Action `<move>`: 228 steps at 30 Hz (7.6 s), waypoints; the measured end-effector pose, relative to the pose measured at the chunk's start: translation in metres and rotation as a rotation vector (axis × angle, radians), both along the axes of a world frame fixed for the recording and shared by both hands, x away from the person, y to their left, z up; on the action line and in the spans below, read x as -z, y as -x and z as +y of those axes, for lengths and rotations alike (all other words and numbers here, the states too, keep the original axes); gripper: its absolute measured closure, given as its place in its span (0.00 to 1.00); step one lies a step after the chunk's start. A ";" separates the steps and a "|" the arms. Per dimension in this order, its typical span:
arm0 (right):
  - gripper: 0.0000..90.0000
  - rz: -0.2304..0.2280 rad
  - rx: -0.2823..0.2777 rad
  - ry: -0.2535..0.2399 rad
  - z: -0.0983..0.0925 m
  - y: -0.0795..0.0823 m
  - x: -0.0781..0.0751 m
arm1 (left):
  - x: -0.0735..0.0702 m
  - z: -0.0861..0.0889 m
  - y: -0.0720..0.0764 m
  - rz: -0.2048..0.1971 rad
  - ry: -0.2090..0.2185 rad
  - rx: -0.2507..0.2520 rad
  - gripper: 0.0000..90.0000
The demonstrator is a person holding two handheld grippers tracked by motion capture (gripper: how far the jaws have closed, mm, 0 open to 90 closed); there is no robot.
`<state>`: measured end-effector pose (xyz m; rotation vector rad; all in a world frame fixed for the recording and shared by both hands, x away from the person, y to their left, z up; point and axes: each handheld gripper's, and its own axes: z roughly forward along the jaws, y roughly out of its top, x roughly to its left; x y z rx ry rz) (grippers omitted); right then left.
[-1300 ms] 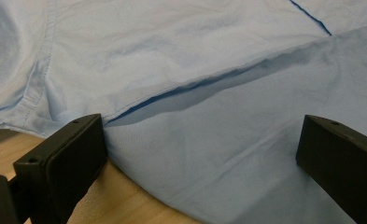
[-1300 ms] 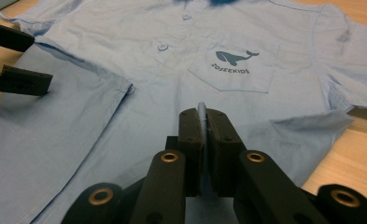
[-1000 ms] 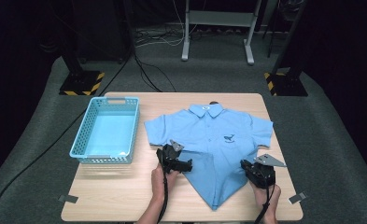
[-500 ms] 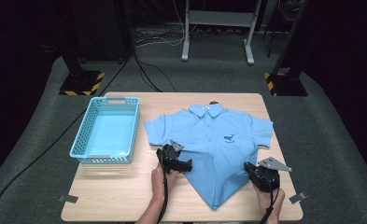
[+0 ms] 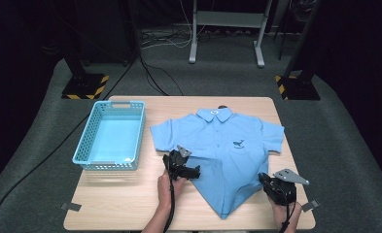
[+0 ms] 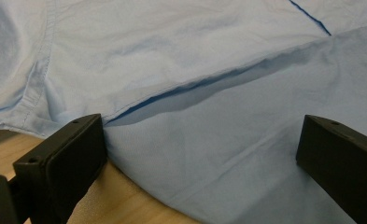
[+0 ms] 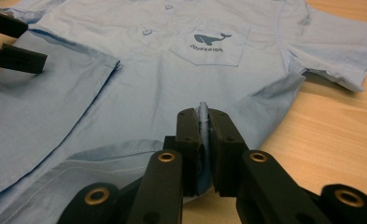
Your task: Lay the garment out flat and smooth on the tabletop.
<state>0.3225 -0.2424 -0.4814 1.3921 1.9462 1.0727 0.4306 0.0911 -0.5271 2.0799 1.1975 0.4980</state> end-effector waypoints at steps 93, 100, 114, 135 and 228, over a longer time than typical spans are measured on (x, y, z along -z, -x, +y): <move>0.00 0.167 -0.010 -0.037 -0.042 0.021 0.038 | 0.000 0.000 -0.001 0.000 0.001 -0.022 0.01; 0.01 0.085 0.066 -0.044 -0.046 0.001 0.018 | 0.000 -0.001 -0.005 -0.001 0.001 -0.023 0.01; 0.01 0.163 0.096 0.079 -0.041 -0.038 0.046 | 0.000 -0.002 -0.011 0.001 0.006 -0.016 0.02; 0.01 0.160 0.077 0.073 -0.041 -0.038 0.046 | -0.009 -0.001 0.001 0.001 0.052 0.019 0.05; 0.02 0.157 0.078 0.073 -0.042 -0.038 0.046 | -0.044 -0.019 0.039 -0.066 0.123 0.074 0.98</move>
